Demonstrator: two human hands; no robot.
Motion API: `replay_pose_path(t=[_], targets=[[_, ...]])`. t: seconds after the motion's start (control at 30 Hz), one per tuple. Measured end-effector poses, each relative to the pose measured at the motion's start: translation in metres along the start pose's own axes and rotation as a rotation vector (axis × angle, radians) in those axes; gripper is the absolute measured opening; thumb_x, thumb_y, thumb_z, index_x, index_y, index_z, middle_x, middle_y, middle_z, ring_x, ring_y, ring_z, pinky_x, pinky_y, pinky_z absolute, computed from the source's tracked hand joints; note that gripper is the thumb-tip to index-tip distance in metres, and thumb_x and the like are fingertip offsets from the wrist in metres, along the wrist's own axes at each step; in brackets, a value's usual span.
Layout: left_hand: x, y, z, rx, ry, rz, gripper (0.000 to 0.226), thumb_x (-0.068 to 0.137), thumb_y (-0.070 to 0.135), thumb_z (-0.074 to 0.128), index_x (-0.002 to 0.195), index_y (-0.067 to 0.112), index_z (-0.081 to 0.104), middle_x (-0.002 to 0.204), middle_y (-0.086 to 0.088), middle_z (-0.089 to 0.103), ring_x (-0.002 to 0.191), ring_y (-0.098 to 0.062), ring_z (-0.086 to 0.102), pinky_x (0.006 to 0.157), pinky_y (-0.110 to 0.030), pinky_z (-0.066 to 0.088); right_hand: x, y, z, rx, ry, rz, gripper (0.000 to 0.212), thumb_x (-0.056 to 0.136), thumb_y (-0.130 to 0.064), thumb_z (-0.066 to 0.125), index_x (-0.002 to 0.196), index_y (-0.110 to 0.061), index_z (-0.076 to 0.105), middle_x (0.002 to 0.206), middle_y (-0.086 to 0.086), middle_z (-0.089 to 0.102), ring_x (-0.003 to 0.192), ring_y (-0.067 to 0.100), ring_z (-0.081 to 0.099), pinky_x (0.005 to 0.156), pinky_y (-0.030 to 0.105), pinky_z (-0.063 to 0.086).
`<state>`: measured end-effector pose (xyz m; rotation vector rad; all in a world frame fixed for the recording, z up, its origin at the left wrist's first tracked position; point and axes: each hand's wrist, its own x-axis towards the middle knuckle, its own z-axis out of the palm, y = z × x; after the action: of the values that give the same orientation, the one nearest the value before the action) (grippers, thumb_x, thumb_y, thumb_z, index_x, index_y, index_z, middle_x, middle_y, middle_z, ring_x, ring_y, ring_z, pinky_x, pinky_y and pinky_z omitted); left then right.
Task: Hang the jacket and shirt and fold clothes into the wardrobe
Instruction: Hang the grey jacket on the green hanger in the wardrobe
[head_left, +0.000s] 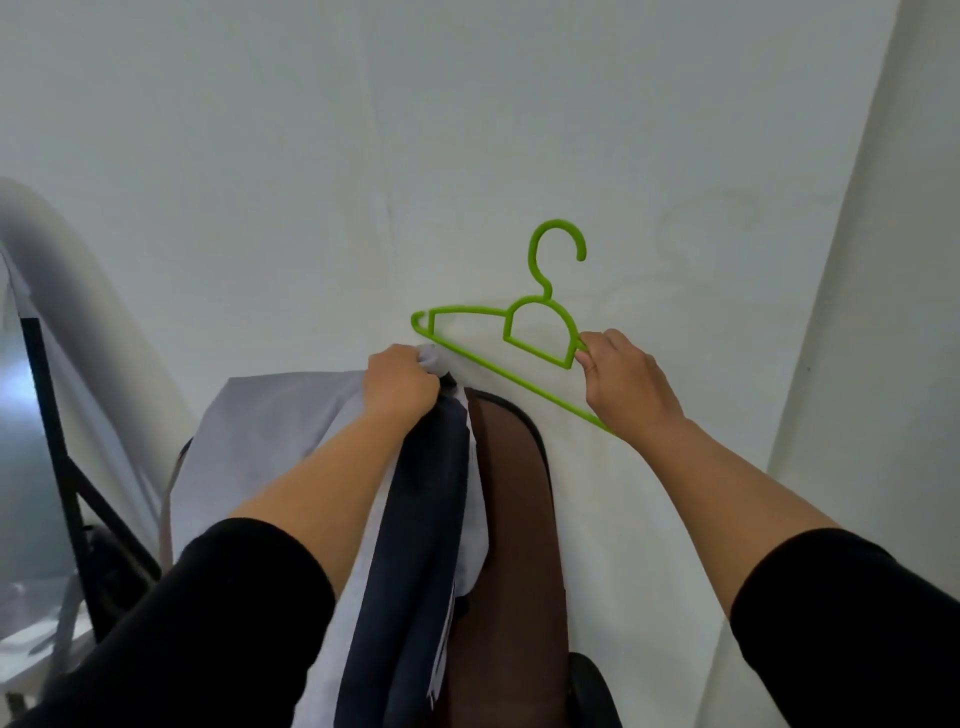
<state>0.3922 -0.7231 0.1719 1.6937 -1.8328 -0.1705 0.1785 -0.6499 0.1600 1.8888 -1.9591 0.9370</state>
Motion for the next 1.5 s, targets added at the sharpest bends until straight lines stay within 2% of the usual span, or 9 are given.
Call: replay_pose_path(t=[0.23,0.47,0.7,0.9,1.13,1.27,1.37,1.43,1.5], targets=[[-0.025,-0.025,-0.093,-0.355,0.147,-0.059,0.036,0.083,-0.002,0.044,0.109,0.009,0.067,0.095,-0.010,0.062,0.099,-0.028,0.058,0.074,-0.025,0.040,-0.013,-0.049,-0.025,0.113,-0.047,-0.002,0.032,0.099,-0.020,0.040,0.127,-0.006,0.050,0.114,0.016,0.051,0.098,0.037,0.055,0.080,0.037,0.043],[-0.059,-0.064,-0.195,-0.594,0.193,0.003,0.034,0.081,0.007,0.054,0.103,0.029,0.068,0.103,0.000,0.066,0.092,-0.016,0.061,0.064,-0.016,0.044,-0.036,-0.150,-0.052,0.283,-0.072,-0.032,0.086,0.088,-0.037,0.062,0.151,-0.016,0.007,0.137,0.016,0.038,0.120,0.032,0.046,0.099,0.038,0.038],[-0.098,-0.092,-0.270,-0.681,0.251,0.111,0.015,0.076,0.019,0.065,0.083,0.032,0.071,0.092,0.001,0.071,0.087,-0.016,0.066,0.078,-0.027,0.054,-0.055,-0.246,-0.079,0.362,-0.074,-0.081,0.111,0.071,-0.046,0.077,0.151,-0.021,0.006,0.136,0.013,0.039,0.125,0.029,0.042,0.103,0.038,0.037],[-0.132,-0.098,-0.323,-0.882,0.236,0.276,0.025,0.083,0.003,0.061,0.072,0.024,0.065,0.075,-0.001,0.068,0.070,-0.013,0.062,0.071,-0.024,0.053,-0.082,-0.296,-0.090,0.371,-0.042,-0.064,0.101,0.073,-0.043,0.076,0.149,-0.013,0.015,0.135,0.015,0.039,0.125,0.031,0.041,0.100,0.034,0.036],[-0.164,-0.118,-0.384,-1.064,0.282,0.382,0.030,0.087,-0.003,0.052,0.071,0.021,0.061,0.066,0.007,0.064,0.064,-0.008,0.058,0.065,-0.019,0.050,-0.100,-0.337,-0.090,0.474,0.022,0.059,0.047,0.083,-0.040,0.066,0.111,-0.004,0.055,0.105,0.015,0.060,0.099,0.033,0.056,0.078,0.034,0.043],[-0.182,-0.132,-0.405,-1.181,0.274,0.390,0.023,0.091,0.001,0.051,0.078,0.018,0.059,0.073,0.004,0.064,0.064,-0.006,0.059,0.065,-0.018,0.051,-0.117,-0.351,-0.105,0.425,0.004,0.091,0.041,0.083,-0.046,0.064,0.089,-0.008,0.051,0.083,0.007,0.055,0.081,0.027,0.051,0.064,0.031,0.034],[-0.192,-0.139,-0.411,-1.240,0.207,0.430,0.024,0.092,-0.002,0.048,0.081,0.017,0.058,0.074,0.005,0.065,0.067,-0.008,0.061,0.066,-0.020,0.052,-0.131,-0.367,-0.113,0.417,-0.079,0.046,0.037,0.082,-0.041,0.064,0.097,-0.009,0.053,0.086,0.004,0.052,0.081,0.023,0.046,0.061,0.029,0.032],[-0.198,-0.140,-0.410,-1.247,0.154,0.468,0.026,0.091,-0.005,0.046,0.081,0.015,0.057,0.069,0.007,0.066,0.065,-0.007,0.061,0.064,-0.020,0.052,-0.138,-0.382,-0.116,0.414,-0.149,0.011,0.021,0.087,-0.029,0.058,0.080,-0.012,0.047,0.085,0.005,0.050,0.080,0.023,0.042,0.066,0.028,0.030],[-0.207,-0.138,-0.405,-1.223,0.090,0.483,0.026,0.091,-0.006,0.045,0.081,0.014,0.056,0.067,0.005,0.066,0.062,-0.007,0.061,0.061,-0.020,0.052,-0.144,-0.393,-0.115,0.373,-0.199,0.022,0.033,0.092,-0.018,0.047,0.062,-0.014,0.035,0.073,0.004,0.047,0.071,0.024,0.041,0.066,0.026,0.027]])
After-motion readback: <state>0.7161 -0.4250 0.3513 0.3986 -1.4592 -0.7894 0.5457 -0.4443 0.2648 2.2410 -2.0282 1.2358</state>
